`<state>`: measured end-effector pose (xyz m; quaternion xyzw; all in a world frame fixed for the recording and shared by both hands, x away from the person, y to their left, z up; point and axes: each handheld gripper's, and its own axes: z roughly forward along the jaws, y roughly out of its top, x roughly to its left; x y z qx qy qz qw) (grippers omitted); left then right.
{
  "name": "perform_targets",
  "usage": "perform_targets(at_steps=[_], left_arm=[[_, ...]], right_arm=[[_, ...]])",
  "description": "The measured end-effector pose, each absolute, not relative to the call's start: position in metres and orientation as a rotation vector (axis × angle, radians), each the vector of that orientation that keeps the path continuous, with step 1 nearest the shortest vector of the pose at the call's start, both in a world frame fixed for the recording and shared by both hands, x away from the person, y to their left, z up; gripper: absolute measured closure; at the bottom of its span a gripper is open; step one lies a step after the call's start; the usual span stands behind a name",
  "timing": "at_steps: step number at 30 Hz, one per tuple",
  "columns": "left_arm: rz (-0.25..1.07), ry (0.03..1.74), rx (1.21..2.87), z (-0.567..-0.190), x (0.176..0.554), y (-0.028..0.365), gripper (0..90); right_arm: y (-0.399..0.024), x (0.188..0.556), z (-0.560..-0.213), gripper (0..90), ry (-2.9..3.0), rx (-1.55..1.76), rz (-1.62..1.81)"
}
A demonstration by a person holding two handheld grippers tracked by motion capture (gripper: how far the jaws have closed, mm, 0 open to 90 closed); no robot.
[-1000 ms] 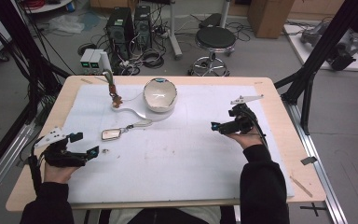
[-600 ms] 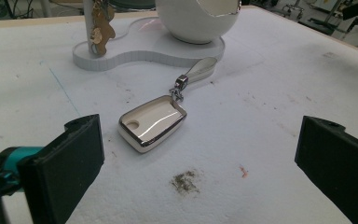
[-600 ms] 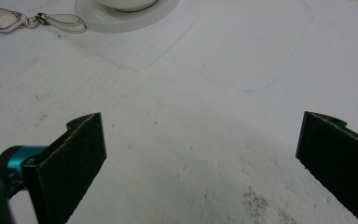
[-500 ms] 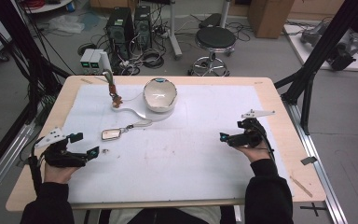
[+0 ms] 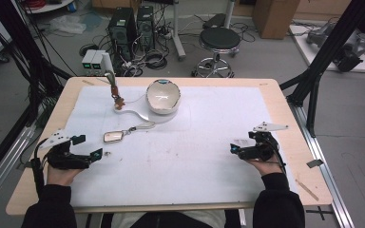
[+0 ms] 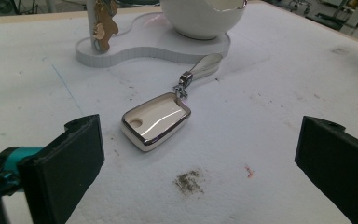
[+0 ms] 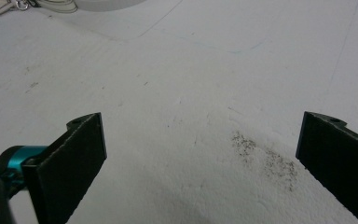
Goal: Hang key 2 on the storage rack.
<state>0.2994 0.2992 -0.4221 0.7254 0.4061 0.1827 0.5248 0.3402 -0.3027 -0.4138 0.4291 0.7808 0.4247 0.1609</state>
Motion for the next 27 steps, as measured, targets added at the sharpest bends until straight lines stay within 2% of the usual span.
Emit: perform_targets(at_steps=[13,27], left_arm=[[0.408,0.877,1.844,-0.399,0.32,0.258,1.7],[0.368,0.864,1.955,-0.403,0.345,0.233,1.7]], right_arm=[[-0.315,0.321,-0.415,0.6,2.195,1.228,1.222],[-0.323,0.312,-0.415,0.6,2.179,1.227,1.245]])
